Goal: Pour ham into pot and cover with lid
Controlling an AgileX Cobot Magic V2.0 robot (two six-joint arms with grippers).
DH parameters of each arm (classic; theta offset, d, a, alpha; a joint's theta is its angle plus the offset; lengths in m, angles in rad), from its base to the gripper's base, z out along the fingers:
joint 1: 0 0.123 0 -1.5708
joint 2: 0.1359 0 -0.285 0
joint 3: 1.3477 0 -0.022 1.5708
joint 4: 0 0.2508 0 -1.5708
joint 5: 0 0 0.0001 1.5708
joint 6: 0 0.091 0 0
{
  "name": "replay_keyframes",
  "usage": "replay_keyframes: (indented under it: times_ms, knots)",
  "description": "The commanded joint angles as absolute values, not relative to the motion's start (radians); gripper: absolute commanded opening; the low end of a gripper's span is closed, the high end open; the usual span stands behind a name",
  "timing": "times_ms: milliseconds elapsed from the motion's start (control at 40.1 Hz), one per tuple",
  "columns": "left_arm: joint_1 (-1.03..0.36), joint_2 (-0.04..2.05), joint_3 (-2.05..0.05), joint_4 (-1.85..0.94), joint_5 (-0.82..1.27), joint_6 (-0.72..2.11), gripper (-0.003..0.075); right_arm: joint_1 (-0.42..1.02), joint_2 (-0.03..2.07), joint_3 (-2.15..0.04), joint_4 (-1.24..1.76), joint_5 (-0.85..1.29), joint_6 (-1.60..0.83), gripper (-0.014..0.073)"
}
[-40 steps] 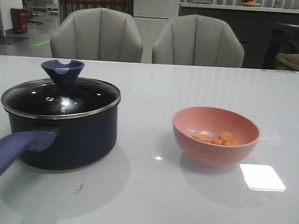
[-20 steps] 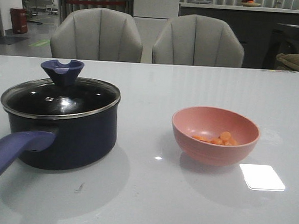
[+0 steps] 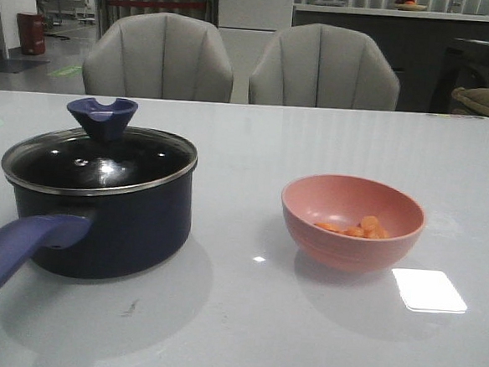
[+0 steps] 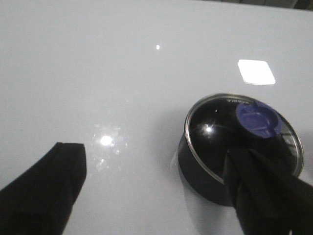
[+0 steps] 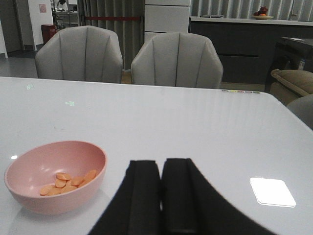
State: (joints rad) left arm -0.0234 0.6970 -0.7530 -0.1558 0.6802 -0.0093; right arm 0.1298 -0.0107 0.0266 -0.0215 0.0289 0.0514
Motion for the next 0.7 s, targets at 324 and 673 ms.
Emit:
replay_keyframes:
  times_ms: [324,673]
  knots:
    - [-0.131,1.134,-1.142,-0.191,0.922,-0.027,0.0624,0.126,-0.03,0.022,-0.023,-0.048,0.052,0.0146]
    - [-0.388,1.405,-1.304,0.011,0.947,-0.287,0.0624,0.126,-0.03,0.022,-0.023,-0.048,0.052,0.0146]
